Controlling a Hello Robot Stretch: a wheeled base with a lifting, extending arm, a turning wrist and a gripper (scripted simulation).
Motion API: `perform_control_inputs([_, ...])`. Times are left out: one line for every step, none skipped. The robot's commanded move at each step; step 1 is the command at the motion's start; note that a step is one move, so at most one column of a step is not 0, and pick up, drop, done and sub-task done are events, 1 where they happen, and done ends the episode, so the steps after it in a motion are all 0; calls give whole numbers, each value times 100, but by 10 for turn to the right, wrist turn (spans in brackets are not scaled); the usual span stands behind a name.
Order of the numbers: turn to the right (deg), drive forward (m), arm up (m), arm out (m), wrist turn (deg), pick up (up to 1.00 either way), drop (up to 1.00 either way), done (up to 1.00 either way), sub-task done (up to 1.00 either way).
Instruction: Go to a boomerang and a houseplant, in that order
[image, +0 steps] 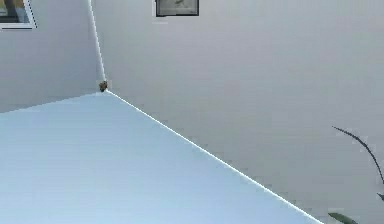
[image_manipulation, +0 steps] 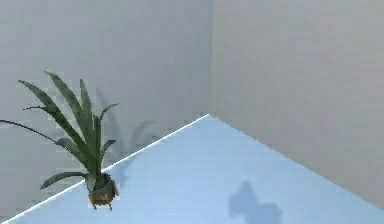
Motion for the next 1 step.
perform_control_inputs([-420, 0, 0, 0, 0, 0, 0, 0, 0])
